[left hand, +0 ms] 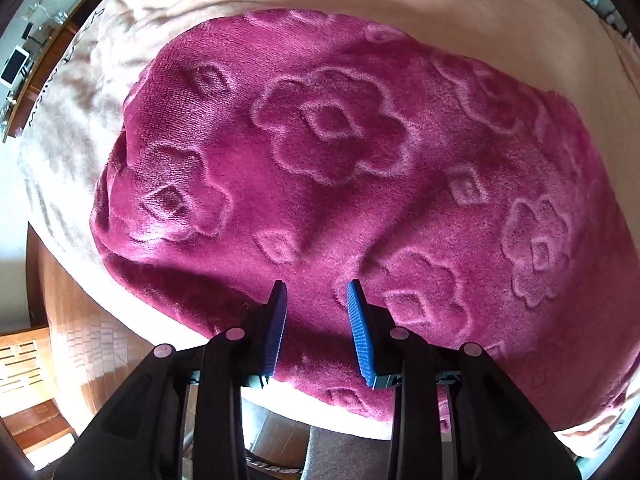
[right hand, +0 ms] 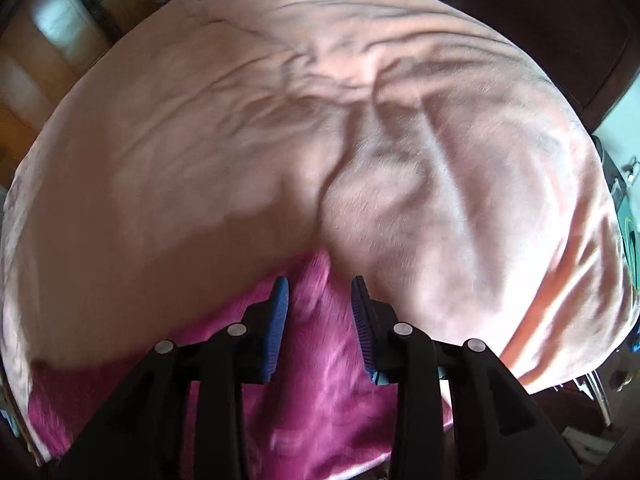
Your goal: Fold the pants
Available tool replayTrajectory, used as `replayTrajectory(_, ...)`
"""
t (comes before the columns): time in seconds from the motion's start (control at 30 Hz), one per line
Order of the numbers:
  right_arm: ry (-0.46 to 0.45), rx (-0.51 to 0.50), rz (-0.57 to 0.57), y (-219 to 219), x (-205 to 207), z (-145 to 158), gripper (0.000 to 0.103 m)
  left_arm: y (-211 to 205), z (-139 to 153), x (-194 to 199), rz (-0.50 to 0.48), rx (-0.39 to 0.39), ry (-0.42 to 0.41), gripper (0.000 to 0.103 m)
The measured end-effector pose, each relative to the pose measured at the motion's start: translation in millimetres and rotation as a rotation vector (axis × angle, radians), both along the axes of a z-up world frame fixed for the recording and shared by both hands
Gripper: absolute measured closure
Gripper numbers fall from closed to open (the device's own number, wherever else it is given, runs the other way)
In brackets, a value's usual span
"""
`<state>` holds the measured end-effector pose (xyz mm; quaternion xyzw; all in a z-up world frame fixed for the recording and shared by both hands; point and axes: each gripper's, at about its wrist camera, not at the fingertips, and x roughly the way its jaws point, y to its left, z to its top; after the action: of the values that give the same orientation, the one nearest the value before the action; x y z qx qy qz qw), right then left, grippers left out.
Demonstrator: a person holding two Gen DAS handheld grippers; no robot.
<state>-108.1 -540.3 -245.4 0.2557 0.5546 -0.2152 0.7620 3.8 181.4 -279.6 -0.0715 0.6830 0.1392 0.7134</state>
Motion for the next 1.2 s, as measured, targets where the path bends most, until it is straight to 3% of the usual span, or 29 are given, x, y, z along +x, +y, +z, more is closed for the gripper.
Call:
replayTrajectory(0.2,0.055,0.133,0.117,36.5,-30.1,-23.3,0.070,-7.2,-0.8,8.4,-0.020,-0.023,-0.001,0.071)
replayTrajectory(0.37,0.159,0.102,0.009,7.5,-60.1,-58.5,0.071,-19.3,-4.2,8.3,-0.050,-0.008,0.001,0.071)
replayTrajectory(0.47,0.163,0.142,-0.058,-14.2,-74.0,-67.3,0.085,-19.3,-2.0,-1.4,-0.055,0.001,0.003,0.071)
replayTrajectory(0.63,0.133,0.116,-0.062,-12.1,-82.7,-48.2,0.086,-12.1,4.3,-20.5,-0.022,0.005,-0.001,0.071)
replayTrajectory(0.8,0.169,0.081,-0.038,3.2,-98.2,-40.9,0.086,-0.6,14.7,-39.2,0.005,0.003,-0.014,0.071)
replayTrajectory(0.9,0.147,0.034,-0.026,15.1,-88.1,-24.1,0.082,15.2,21.9,-55.1,0.033,-0.012,-0.039,0.070)
replayTrajectory(0.97,0.136,0.000,-0.001,27.5,-82.8,-11.8,0.081,26.4,26.3,-59.5,0.055,-0.024,-0.058,0.060)
replayTrajectory(1.07,0.104,-0.051,0.041,46.9,-76.0,10.3,0.069,48.0,28.7,-55.5,0.091,-0.030,-0.074,0.060)
replayTrajectory(1.2,0.074,-0.053,0.063,82.6,-58.2,26.4,0.069,84.2,38.5,-44.3,0.150,-0.039,-0.112,0.059)
